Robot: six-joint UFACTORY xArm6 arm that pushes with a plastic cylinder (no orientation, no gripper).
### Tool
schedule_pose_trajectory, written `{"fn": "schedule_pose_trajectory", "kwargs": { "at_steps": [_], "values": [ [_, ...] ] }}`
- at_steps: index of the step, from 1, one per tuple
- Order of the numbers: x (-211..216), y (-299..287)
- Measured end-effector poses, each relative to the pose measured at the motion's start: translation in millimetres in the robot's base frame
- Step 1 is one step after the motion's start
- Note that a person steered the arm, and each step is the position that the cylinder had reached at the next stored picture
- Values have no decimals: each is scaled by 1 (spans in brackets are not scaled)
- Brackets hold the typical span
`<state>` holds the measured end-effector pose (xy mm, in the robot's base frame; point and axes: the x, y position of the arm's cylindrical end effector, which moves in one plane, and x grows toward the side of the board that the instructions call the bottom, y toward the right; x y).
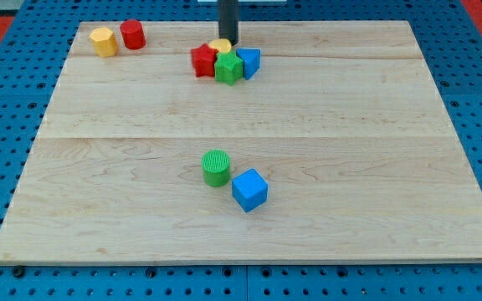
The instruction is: Place the blue triangle close to the green star
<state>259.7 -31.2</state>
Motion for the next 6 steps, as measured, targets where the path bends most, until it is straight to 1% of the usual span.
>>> {"fn": "schedule_pose_trajectory", "kwargs": {
  "at_steps": [1, 3, 4, 5, 6],
  "values": [
    [31, -5],
    [-22, 2],
    [-16, 28],
    [23, 32],
    [42, 32]
  ]
}}
